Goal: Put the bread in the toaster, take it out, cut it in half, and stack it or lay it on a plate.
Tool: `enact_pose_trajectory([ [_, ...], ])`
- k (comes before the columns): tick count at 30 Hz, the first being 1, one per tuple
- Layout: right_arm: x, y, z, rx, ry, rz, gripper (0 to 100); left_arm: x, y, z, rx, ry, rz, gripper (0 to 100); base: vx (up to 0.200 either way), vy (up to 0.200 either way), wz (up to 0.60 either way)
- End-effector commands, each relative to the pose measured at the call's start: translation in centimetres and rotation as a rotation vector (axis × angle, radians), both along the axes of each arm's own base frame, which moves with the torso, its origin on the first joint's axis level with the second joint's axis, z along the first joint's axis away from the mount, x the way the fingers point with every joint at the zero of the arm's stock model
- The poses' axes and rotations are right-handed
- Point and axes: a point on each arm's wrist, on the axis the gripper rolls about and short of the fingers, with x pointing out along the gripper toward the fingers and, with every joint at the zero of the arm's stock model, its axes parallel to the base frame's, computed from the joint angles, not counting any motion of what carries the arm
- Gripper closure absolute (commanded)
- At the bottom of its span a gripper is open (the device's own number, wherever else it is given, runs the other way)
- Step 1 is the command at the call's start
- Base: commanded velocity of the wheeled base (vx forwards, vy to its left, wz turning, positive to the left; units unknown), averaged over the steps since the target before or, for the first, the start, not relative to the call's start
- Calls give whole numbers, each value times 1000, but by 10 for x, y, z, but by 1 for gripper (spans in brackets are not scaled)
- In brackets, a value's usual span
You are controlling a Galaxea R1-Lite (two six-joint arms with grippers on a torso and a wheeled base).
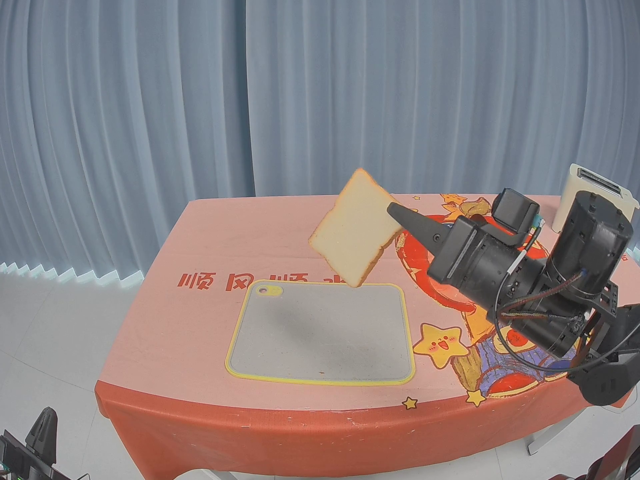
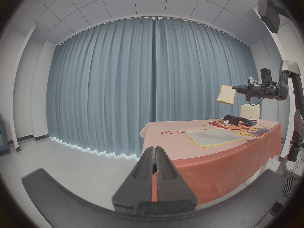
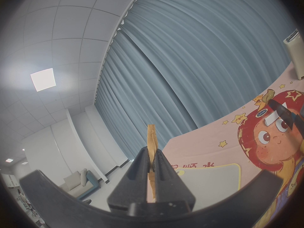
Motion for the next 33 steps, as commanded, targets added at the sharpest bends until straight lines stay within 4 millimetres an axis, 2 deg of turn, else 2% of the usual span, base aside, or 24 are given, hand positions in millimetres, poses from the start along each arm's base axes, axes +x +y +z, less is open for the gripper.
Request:
enact_pose_trajectory([
  [1, 6, 6, 4, -1, 9, 2, 100, 1, 0, -5, 0, 17, 0, 100, 0, 0, 0],
  [9, 17, 17, 7, 94, 97, 13, 100, 1, 0, -5, 0, 17, 0, 100, 0, 0, 0],
  [15, 33, 28, -17, 105, 214, -4, 100, 1, 0, -5, 2, 17, 0, 100, 0, 0, 0],
  [18, 39, 31, -22, 132, 251, -21, 100, 1, 0, -5, 2, 17, 0, 100, 0, 0, 0],
  [28, 42, 29, -47, 183, 375, -136, 100, 1, 0, -5, 0, 17, 0, 100, 0, 0, 0],
  [33, 45, 33, -68, 165, 430, -150, 100, 1, 0, -5, 2, 17, 0, 100, 0, 0, 0],
])
